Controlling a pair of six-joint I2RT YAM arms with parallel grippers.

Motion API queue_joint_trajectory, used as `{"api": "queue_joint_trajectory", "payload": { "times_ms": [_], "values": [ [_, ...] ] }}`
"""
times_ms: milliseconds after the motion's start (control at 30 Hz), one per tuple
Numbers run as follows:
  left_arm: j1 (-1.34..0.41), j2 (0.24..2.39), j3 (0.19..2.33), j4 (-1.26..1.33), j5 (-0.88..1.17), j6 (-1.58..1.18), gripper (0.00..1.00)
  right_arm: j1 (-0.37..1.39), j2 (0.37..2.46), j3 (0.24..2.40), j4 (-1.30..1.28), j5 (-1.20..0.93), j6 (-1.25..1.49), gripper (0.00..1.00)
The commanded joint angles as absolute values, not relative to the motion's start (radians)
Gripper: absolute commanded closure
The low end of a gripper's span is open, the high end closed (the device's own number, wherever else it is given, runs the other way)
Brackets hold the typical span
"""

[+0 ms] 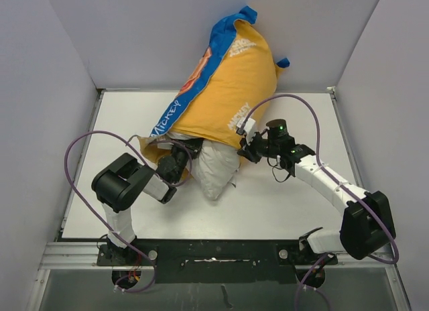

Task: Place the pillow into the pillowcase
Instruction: Stuff the pillow into the pillowcase.

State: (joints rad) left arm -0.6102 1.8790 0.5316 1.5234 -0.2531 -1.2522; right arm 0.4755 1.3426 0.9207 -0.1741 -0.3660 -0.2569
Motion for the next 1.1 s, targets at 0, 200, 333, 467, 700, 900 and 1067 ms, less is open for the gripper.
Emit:
{"api": "queue_joint_trajectory", "payload": {
  "times_ms": [0, 200, 333, 467, 700, 900, 1067],
  "values": [
    [-0.616, 1.829, 0.573, 1.517, -0.231, -1.225, 1.00, 0.499, 1.331, 1.013, -0.341, -1.068, -0.430, 1.00],
    [-0.647, 1.762, 0.621, 1.504, -0.221, -1.171, 1.00, 0.619, 1.413, 1.248, -0.591, -1.173, -0.516, 1.00],
    [-0.719, 1.706, 0.630, 1.475, -0.230, -1.125, 1.00, 0.499, 1.461, 1.321, -0.412, -1.116, -0.234, 1.00],
    [-0.763, 1.652, 0.621, 1.387, -0.166, -1.100, 1.00, 0.352, 1.463, 1.291, -0.335, -1.142, -0.140, 1.00],
    [-0.694, 1.629, 0.593, 1.131, 0.163, -1.075, 0.66, 0.249, 1.398, 1.200, -0.318, -1.213, -0.086, 1.00],
    [-0.588, 1.451, 0.526, 0.826, 0.322, -0.915, 0.16, 0.181, 1.412, 1.129, -0.285, -1.276, -0.042, 1.00],
    [-0.515, 1.155, 0.572, 0.389, 0.318, -0.735, 0.02, 0.177, 1.418, 1.119, -0.279, -1.277, -0.038, 1.00]
  ]
}}
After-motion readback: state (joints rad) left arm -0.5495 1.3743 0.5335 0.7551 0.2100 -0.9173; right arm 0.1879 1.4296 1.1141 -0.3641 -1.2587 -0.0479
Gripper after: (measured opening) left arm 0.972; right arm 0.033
